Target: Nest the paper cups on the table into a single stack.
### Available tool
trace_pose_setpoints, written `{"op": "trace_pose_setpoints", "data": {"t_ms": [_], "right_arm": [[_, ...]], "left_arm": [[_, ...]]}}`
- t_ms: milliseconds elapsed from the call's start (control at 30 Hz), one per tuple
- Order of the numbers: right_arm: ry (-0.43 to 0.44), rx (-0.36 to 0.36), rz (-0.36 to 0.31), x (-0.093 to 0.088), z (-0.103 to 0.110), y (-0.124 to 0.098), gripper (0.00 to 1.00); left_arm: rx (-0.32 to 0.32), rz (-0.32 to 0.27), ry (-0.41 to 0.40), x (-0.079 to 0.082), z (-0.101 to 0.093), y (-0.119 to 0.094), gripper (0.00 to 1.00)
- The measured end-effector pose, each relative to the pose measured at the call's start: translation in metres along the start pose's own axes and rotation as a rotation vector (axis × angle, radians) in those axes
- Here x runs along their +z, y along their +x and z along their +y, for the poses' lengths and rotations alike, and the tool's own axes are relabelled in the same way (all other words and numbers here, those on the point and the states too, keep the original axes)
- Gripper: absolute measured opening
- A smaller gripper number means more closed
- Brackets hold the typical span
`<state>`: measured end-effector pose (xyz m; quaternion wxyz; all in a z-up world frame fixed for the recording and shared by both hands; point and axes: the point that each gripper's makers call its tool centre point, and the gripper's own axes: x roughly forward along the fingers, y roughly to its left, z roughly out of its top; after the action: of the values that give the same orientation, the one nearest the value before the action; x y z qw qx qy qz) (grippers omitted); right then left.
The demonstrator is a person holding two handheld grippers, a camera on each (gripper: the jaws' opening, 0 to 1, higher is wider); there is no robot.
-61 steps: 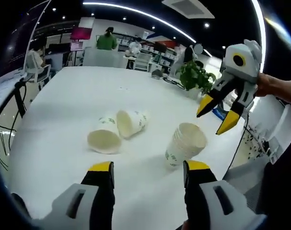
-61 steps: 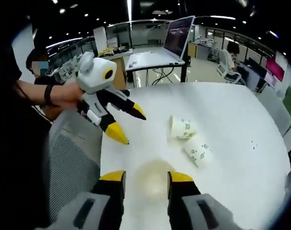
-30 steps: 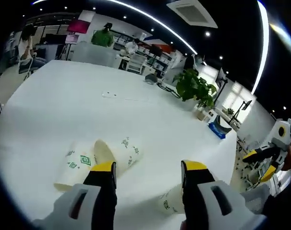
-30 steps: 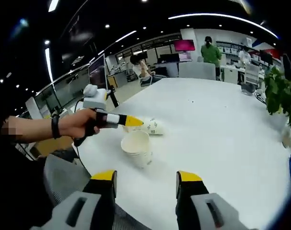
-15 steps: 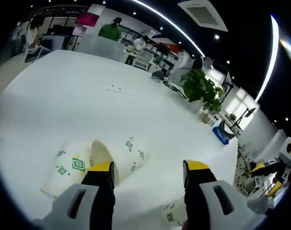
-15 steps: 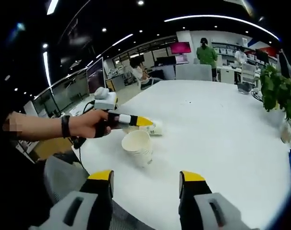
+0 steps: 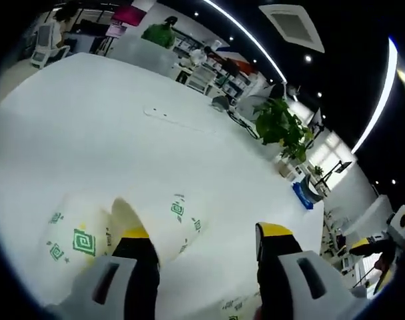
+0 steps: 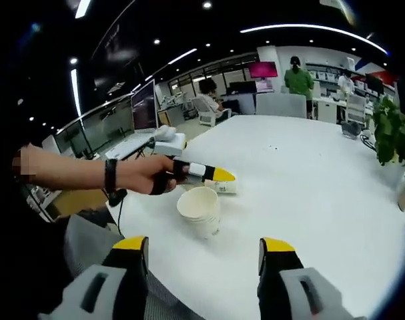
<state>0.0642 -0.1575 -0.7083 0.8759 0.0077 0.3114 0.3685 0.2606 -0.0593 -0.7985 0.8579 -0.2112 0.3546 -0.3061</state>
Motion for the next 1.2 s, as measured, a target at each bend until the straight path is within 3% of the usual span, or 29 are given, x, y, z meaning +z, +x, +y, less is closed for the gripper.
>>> {"op": "trace_pose_setpoints", "data": {"t_ms": [400,500,600,733,800,933,1067,1200], "right_arm": [[0.027,-0.018,0.007,-0.01,-0.006,-0.009,0.66],[0.034,-0.02,0.009,-0.012,-0.006,-0.011,0.66],[0.042,-0.023,0.009,-0.014,-0.007,-0.013,0.66],[0.045,-0.029,0.01,-0.017,-0.011,-0.016,0.65],[0.051,-0.03,0.006,-0.017,-0.012,-0.017,0.65],[0.052,-0.029,0.007,-0.017,-0.014,-0.015,0.65],[0.044,-0.026,-0.001,-0.015,-0.014,-0.013,0.65],[0.032,-0.026,-0.008,-0.012,-0.012,-0.012,0.65]], "left_arm": [[-0.055,-0.034,-0.104,0.006,-0.014,0.019,0.48],[-0.069,-0.056,-0.157,0.013,-0.016,0.029,0.38],[-0.082,-0.064,-0.188,0.019,-0.012,0.042,0.24],[-0.112,-0.072,-0.196,0.02,-0.014,0.041,0.0],[-0.141,-0.095,-0.19,0.028,-0.018,0.041,0.0],[-0.168,-0.082,-0.1,0.035,-0.036,0.032,0.0],[-0.179,-0.034,0.008,0.033,-0.042,0.022,0.0],[-0.163,0.0,0.103,0.028,-0.064,0.006,0.0]]}}
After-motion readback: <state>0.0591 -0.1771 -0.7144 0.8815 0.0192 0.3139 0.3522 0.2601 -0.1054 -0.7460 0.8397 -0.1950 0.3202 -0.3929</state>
